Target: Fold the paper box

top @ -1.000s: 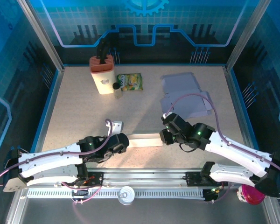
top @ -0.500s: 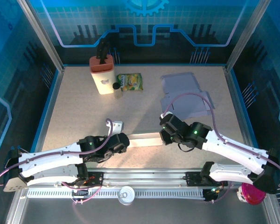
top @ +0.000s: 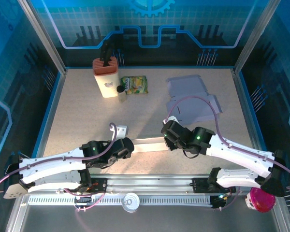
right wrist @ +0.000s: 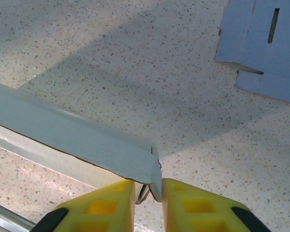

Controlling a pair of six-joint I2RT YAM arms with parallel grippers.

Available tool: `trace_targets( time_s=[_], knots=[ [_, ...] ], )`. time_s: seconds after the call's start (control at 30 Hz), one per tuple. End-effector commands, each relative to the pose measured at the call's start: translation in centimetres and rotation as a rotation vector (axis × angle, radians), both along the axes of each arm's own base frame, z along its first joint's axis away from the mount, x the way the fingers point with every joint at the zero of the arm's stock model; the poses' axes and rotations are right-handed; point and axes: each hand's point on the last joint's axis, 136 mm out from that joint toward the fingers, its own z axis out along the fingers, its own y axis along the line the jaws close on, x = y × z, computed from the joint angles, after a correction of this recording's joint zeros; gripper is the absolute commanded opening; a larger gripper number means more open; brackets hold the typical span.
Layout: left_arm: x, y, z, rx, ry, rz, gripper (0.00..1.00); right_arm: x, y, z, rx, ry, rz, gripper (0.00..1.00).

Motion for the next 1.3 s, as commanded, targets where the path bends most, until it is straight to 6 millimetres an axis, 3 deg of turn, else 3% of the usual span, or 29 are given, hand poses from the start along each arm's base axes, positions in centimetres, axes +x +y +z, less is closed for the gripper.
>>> trace_targets(
  time_s=[0.0, 0.23, 0.77, 1.27],
  knots=[
    [-0.8, 0.1, -0.5, 0.023, 0.046, -0.022, 0.0, 0.4, -0.4, 1.1, -0.022, -0.04, -0.009, 0.23],
    [-0.8, 0.1, -0.5, 0.024, 0.047, -0.023, 0.0, 0.4, 0.0, 0.7, -0.023, -0.032, 0.003, 0.22],
    [-0.8, -0.1, -0.2, 0.021, 0.045, -0.028, 0.0, 0.7, 0.8, 0.7, -0.02, -0.027, -0.012, 0.01],
    [-0.9, -0.4, 0.0, -0.001, 0.053, -0.034, 0.0, 0.3, 1.8, 1.4, 0.037, 0.049, -0.124, 0.0]
  ],
)
